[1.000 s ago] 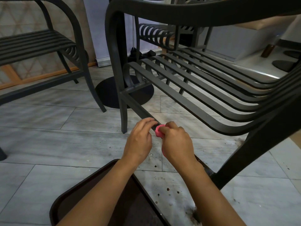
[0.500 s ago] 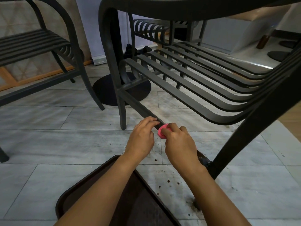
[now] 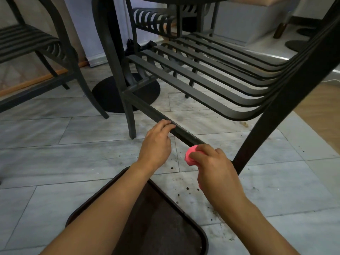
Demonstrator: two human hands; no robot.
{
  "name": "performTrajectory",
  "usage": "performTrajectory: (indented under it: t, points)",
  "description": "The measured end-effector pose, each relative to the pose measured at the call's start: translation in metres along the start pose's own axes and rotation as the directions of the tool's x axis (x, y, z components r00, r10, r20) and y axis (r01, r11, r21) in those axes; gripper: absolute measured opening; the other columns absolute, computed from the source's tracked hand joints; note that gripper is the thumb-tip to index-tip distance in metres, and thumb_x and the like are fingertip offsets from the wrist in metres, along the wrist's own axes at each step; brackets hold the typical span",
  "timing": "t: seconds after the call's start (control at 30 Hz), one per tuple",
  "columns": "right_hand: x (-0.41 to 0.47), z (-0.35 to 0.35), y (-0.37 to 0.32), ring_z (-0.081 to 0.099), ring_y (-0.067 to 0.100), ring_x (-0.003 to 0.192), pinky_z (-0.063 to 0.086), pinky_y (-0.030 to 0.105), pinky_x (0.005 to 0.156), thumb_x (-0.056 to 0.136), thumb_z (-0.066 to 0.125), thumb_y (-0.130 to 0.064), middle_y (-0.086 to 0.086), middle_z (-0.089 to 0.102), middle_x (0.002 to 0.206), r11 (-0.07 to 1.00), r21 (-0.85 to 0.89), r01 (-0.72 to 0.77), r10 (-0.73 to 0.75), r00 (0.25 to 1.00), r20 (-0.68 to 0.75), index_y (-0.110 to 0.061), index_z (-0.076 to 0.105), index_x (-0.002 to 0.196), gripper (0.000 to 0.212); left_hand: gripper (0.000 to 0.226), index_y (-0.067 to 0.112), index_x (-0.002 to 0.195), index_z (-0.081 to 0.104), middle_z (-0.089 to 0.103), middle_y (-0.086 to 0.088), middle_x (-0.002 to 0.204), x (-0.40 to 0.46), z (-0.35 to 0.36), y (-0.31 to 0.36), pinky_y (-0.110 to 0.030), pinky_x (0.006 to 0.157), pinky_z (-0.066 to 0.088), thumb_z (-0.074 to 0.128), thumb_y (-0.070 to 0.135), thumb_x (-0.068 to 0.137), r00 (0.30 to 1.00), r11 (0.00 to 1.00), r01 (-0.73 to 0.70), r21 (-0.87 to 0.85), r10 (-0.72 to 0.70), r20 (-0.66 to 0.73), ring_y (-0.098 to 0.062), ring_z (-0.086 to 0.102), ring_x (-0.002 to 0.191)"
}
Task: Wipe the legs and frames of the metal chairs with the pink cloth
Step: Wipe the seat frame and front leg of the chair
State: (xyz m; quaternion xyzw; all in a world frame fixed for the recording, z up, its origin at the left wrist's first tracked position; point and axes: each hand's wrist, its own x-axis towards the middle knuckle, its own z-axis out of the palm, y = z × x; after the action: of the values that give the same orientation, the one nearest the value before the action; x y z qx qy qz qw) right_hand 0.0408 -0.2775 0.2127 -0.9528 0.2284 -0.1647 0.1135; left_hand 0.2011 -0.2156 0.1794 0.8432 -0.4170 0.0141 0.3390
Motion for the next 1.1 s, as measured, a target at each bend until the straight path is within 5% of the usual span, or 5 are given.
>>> performTrajectory:
  t: [0.23, 0.53, 0.7, 1.1]
  points:
    - [-0.002, -0.009, -0.003, 0.057, 0.028, 0.085, 0.05, 0.034, 0.052, 0.06, 0.072, 0.011, 0.007, 0.063, 0.112, 1.0, -0.019, -0.004, 0.004, 1.0, -0.009, -0.016, 0.067, 0.1, 0.048, 0.042, 0.016, 0.13, 0.052, 0.046, 0.002, 0.138, -0.005, 0.006, 0.011, -0.037, 0.111, 0.033, 0.045, 0.001, 0.091, 0.999, 0.999, -0.048, -0.018, 0.048, -0.016, -0.014, 0.039, 0.129]
    - [0.063, 0.014, -0.007, 0.047, 0.03, 0.109, 0.044, 0.036, 0.085, 0.091, 0.051, -0.006, 0.01, 0.042, 0.137, 0.996, -0.089, 0.019, -0.018, 1.0, 0.016, -0.012, 0.045, 0.132, 0.042, 0.057, 0.015, 0.138, 0.039, 0.042, -0.003, 0.142, -0.009, 0.016, 0.008, -0.038, 0.11, 0.034, 0.046, -0.006, 0.085, 0.997, 1.0, 0.003, -0.023, -0.005, -0.076, -0.017, 0.038, 0.132]
    - [0.06, 0.026, -0.001, 0.05, 0.03, 0.109, 0.049, 0.038, 0.087, 0.092, 0.053, -0.018, 0.01, 0.043, 0.133, 0.992, -0.117, 0.053, -0.043, 0.996, 0.084, -0.015, 0.036, 0.137, 0.048, 0.061, 0.019, 0.144, 0.03, 0.031, 0.001, 0.151, -0.015, 0.035, 0.003, -0.035, 0.118, 0.019, 0.047, -0.001, 0.089, 0.995, 0.999, -0.005, 0.051, 0.01, -0.097, -0.014, 0.019, 0.143]
    - [0.043, 0.014, 0.016, 0.045, 0.032, 0.112, 0.048, 0.038, 0.088, 0.092, 0.047, -0.007, 0.014, 0.038, 0.136, 0.984, -0.107, 0.143, -0.121, 0.975, 0.189, -0.01, 0.035, 0.137, 0.047, 0.06, 0.016, 0.14, 0.039, 0.039, 0.0, 0.147, -0.011, 0.039, 0.004, -0.039, 0.117, 0.024, 0.045, -0.007, 0.084, 0.992, 0.994, 0.033, 0.109, -0.019, -0.129, -0.014, 0.023, 0.142]
